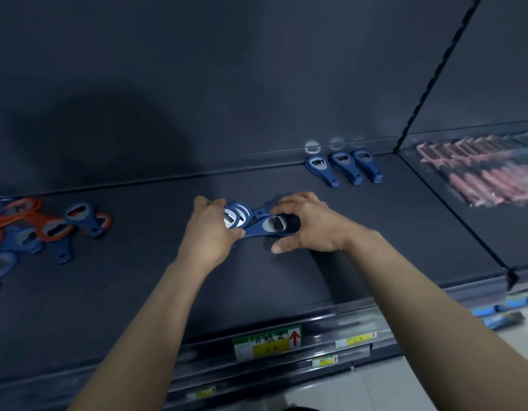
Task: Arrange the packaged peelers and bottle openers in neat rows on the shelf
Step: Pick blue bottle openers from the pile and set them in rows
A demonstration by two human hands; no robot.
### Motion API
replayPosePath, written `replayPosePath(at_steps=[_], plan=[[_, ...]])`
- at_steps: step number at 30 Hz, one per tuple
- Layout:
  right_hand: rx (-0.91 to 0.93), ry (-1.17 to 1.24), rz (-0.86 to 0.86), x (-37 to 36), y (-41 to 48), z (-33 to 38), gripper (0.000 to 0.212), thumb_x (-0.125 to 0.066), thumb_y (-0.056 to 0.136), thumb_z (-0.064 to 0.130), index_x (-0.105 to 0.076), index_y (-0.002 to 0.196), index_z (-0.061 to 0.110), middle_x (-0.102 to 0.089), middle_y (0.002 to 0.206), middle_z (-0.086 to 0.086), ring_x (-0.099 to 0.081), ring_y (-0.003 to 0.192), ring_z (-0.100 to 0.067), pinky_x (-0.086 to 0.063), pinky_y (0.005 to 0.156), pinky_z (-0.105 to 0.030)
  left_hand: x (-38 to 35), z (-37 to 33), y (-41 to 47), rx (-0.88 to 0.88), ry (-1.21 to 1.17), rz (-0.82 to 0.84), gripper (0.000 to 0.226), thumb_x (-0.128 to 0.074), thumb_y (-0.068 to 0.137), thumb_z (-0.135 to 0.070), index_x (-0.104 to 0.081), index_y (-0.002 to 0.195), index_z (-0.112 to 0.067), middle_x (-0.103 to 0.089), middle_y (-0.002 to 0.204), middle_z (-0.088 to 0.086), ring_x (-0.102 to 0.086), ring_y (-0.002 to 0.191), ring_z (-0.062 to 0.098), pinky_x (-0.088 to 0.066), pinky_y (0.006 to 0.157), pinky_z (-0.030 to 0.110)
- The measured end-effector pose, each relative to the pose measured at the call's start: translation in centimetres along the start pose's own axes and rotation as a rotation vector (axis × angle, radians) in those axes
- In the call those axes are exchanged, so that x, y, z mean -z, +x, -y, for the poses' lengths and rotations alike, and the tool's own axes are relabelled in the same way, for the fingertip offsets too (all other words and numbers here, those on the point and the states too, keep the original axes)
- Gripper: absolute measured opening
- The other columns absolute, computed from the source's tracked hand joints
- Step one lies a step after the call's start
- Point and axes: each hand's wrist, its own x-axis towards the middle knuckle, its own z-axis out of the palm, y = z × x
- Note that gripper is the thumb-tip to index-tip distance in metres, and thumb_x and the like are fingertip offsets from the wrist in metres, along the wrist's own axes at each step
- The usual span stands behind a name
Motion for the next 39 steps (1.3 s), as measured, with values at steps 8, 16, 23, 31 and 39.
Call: replayPosePath(at_steps=[8, 16, 23, 31, 39], plan=[[-0.065, -0.028, -0.17, -0.1, 1.4, 0.3, 0.053, -0.067, 0.082, 0.04, -0.051, 0.13, 0.023, -0.049, 0.13, 0.005, -0.034, 0.122, -0.016, -0.032, 0.105, -0.035, 0.6, 0.4, 1.6, -0.029, 0.063, 0.058, 0.036, -0.074, 0.075, -0.023, -0.059, 0.105, -0.01, -0.046, 0.11, 0.011, -0.049, 0.101, 0.028, -0.044, 0.084, 0.036], [-0.1, -0.057, -0.101, 0.1, 3.4, 0.0, 0.059, -0.065, 0.085, 0.033, -0.044, 0.139, 0.022, -0.042, 0.135, 0.0, -0.027, 0.12, -0.023, -0.029, 0.101, -0.031, 0.8, 0.2, 2.5, -0.037, 0.091, 0.053, 0.044, -0.075, 0.076, -0.03, -0.059, 0.11, -0.009, -0.052, 0.108, 0.009, -0.052, 0.1, 0.027, -0.044, 0.076, 0.032], [-0.003, -0.065, 0.009, 1.8, 4.4, -0.1, 0.031, -0.069, 0.083, 0.02, -0.058, 0.112, 0.019, -0.043, 0.102, 0.004, -0.031, 0.103, -0.017, -0.027, 0.082, -0.022, 0.7, -1.2, 2.9, 0.002, 0.118, 0.08, 0.031, -0.076, 0.073, -0.027, -0.058, 0.092, -0.01, -0.061, 0.09, 0.005, -0.059, 0.078, 0.022, -0.045, 0.059, 0.031], [0.14, -0.057, 0.069, 2.7, 4.6, -0.1, 0.027, -0.065, 0.086, 0.012, -0.058, 0.109, 0.022, -0.049, 0.104, 0.008, -0.032, 0.101, -0.012, -0.032, 0.083, -0.023, 0.4, -1.4, 2.8, 0.07, 0.112, -0.01, 0.034, -0.073, 0.076, -0.027, -0.061, 0.103, -0.01, -0.063, 0.098, 0.006, -0.057, 0.085, 0.022, -0.038, 0.062, 0.026], [0.202, -0.146, 0.231, 2.1, 4.5, 1.4, 0.052, -0.073, 0.078, 0.037, -0.055, 0.126, 0.031, -0.047, 0.119, 0.006, -0.031, 0.113, -0.017, -0.035, 0.097, -0.034, 0.5, -1.0, 3.1, 0.129, 0.155, -0.07, 0.056, -0.072, 0.077, -0.027, -0.052, 0.128, -0.02, -0.053, 0.12, 0.013, -0.053, 0.106, 0.03, -0.039, 0.083, 0.03]])
